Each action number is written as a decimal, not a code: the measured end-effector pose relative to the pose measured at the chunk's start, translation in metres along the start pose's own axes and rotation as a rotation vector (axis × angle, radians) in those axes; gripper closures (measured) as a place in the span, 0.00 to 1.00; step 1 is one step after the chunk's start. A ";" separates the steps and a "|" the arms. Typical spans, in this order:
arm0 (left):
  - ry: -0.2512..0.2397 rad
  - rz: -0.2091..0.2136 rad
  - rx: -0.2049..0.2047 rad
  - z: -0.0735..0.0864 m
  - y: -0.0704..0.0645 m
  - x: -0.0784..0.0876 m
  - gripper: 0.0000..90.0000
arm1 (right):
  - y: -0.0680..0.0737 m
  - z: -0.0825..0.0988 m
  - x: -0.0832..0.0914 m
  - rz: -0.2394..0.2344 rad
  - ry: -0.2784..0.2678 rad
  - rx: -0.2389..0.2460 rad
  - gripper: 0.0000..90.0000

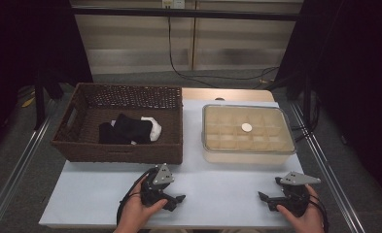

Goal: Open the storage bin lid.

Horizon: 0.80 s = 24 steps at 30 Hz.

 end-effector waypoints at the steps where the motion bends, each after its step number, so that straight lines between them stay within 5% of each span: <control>1: 0.000 -0.001 0.000 0.000 0.000 0.000 0.15 | 0.000 0.000 0.000 0.000 0.000 0.000 0.15; 20: 0.000 -0.008 0.013 0.000 -0.001 0.000 0.15 | -0.001 -0.001 0.000 -0.005 0.000 0.001 0.15; 24: 0.040 -0.021 0.019 -0.004 -0.003 0.003 0.18 | 0.000 -0.001 0.000 -0.004 0.004 -0.005 0.15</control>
Point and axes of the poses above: each handheld gripper's, and its own axes: x roughly backward along the jaws, z roughly out of its underside, y roughly to its left, the point moved 1 cm from there along -x, roughly forward along the jaws, and after that the axes turned 5 degrees about -z, right-handed, at the moved point
